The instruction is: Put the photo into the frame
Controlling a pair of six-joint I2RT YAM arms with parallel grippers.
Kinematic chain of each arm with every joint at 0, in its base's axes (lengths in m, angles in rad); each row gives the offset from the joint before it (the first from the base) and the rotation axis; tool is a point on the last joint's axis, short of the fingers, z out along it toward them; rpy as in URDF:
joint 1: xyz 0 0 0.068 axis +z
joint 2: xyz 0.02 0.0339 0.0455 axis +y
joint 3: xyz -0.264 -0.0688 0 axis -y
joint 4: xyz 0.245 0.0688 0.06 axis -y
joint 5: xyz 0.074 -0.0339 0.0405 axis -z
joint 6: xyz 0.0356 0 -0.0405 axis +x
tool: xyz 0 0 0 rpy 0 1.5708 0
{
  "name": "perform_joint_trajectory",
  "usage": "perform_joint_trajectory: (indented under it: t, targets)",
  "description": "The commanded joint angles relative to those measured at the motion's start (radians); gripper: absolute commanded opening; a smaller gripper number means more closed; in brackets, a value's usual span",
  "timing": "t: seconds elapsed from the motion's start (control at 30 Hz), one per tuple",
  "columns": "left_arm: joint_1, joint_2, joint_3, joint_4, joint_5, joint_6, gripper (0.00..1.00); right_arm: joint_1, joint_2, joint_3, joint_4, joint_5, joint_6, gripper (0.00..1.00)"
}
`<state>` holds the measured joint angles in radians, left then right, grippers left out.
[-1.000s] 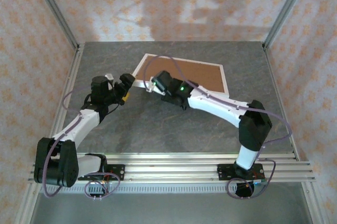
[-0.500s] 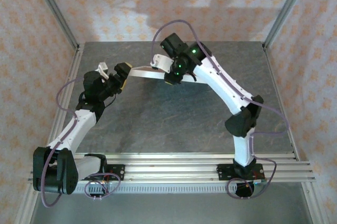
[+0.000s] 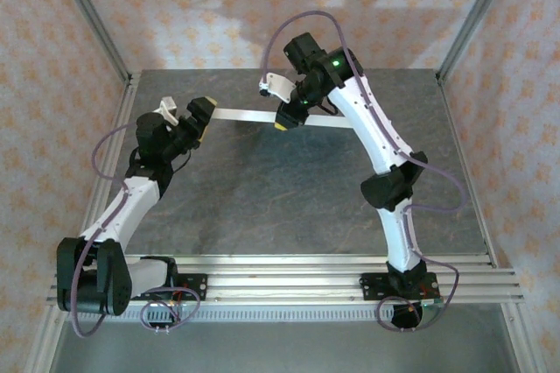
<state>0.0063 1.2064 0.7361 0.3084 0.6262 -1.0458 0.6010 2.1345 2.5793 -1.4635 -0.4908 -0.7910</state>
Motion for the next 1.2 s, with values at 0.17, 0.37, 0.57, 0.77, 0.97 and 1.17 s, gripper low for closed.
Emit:
perform_joint_trajectory:
  t: [0.17,0.37,0.57,0.77,0.97,1.17]
  targets:
    - [0.06,0.042,0.1,-0.223,0.006,0.126,1.0,-0.103,-0.281,-0.15,0.178,0.032,0.203,0.0]
    - [0.059,0.027,0.002,-0.029,0.014,-0.042,1.0,0.006,-0.498,-0.566,0.495,0.243,0.181,0.0]
    - [0.058,-0.012,-0.024,-0.058,0.009,-0.045,1.0,0.036,-0.506,-0.547,0.54,0.349,0.227,0.0]
    - [0.058,-0.041,-0.039,-0.077,0.01,-0.043,1.0,0.036,-0.456,-0.421,0.521,0.312,0.315,0.0]
    - [0.058,-0.029,-0.087,-0.031,0.036,-0.074,1.0,0.007,-0.332,-0.188,0.413,0.294,0.396,0.0]
    - [0.055,-0.016,-0.123,0.011,0.058,-0.102,1.0,-0.08,-0.27,-0.098,0.384,0.242,0.469,0.0]
